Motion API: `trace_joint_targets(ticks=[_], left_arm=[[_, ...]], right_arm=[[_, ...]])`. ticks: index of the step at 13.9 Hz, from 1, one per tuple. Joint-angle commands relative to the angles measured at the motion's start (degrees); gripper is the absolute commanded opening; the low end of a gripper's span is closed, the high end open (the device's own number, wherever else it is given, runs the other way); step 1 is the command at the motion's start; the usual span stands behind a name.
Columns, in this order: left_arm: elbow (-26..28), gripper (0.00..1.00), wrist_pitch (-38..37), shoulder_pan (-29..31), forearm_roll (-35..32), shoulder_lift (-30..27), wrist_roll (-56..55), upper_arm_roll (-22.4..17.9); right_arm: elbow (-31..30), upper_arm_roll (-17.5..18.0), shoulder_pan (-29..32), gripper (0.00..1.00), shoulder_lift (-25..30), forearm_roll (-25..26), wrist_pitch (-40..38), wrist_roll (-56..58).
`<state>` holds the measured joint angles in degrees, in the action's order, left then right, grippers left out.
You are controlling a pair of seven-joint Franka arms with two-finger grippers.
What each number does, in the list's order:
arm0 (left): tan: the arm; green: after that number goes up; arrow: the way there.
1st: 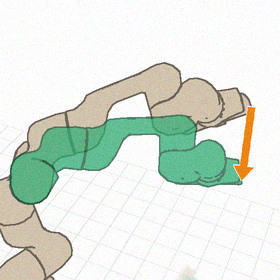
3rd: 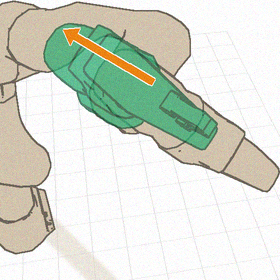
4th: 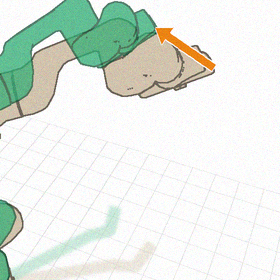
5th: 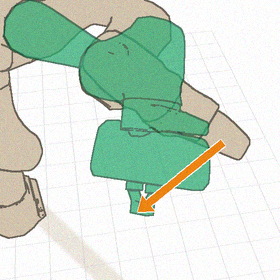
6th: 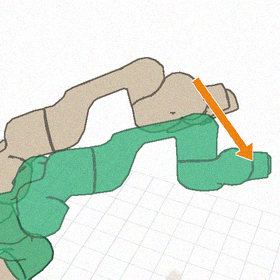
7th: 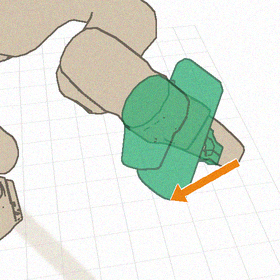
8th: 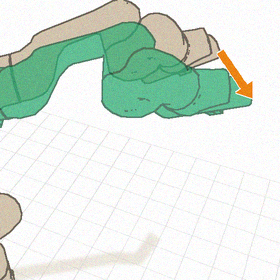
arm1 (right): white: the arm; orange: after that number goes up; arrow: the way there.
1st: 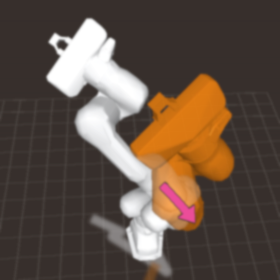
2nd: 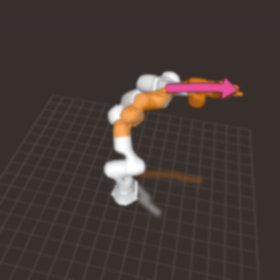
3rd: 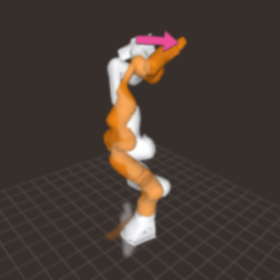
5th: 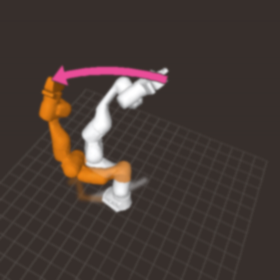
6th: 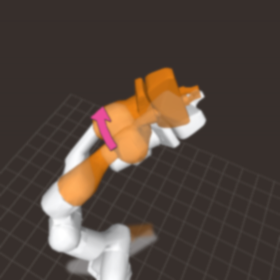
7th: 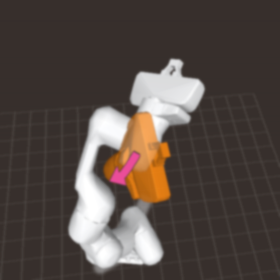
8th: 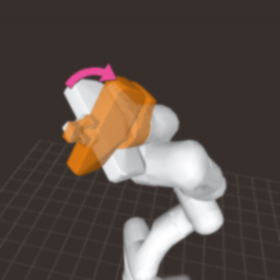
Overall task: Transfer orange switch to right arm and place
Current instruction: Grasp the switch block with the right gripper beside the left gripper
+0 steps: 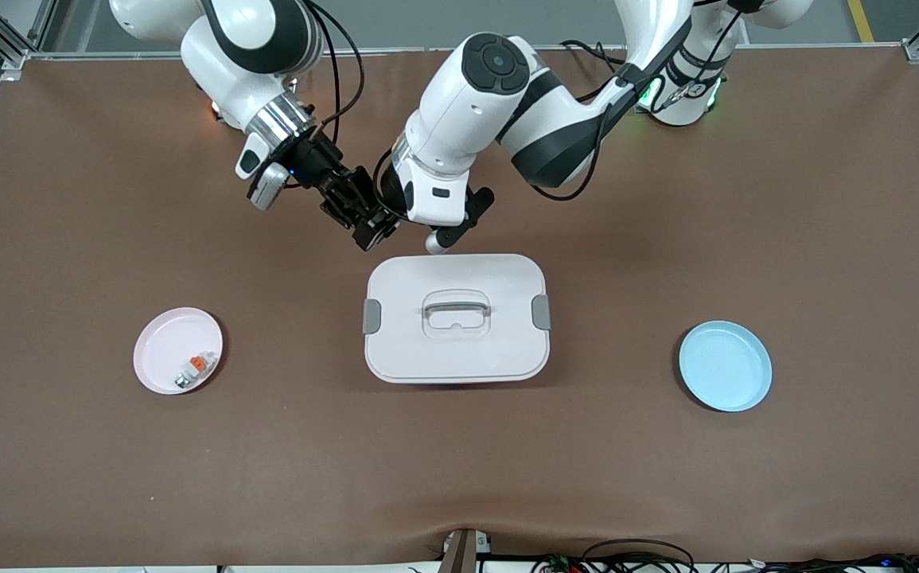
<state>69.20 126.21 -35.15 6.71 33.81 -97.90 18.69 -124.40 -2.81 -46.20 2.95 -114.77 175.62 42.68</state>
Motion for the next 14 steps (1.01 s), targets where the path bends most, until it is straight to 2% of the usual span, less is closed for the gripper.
trace_joint_targets(ticks=[1, 2, 3, 9, 12, 14], left_arm=[[-0.74, 0.35, -0.52, -0.18, 1.02, -1.03, -0.01, -0.5], [-0.65, 0.5, -0.87, 0.08, 1.02, -1.29, -0.01, -0.5], [-0.65, 0.99, -0.96, 0.17, 0.93, -1.64, 0.17, -0.59], [-0.65, 1.0, -0.97, 0.61, 0.93, -2.87, -1.23, -0.59], [-0.56, 1.0, -1.67, 1.66, 0.76, -4.02, -3.42, -1.11], [-0.47, 1.0, -2.37, 1.84, 0.4, -5.41, -7.9, -3.47]], right_arm=[[0.21, -0.27, -0.29, 0.0, -0.58, -1.87, 1.48, 2.23], [0.3, -0.27, -0.38, 0.0, -0.58, -1.95, 1.48, 2.15], [0.3, -0.27, -0.38, 0.0, -0.58, -1.95, 1.48, 2.23], [0.39, -0.35, -0.29, 0.0, -0.67, -1.43, 1.48, 2.41], [0.04, -0.44, 0.41, 0.0, -2.68, -0.99, 2.36, 10.55], [-0.14, -0.53, 0.85, 0.0, -4.7, -0.9, 2.36, 13.82]])
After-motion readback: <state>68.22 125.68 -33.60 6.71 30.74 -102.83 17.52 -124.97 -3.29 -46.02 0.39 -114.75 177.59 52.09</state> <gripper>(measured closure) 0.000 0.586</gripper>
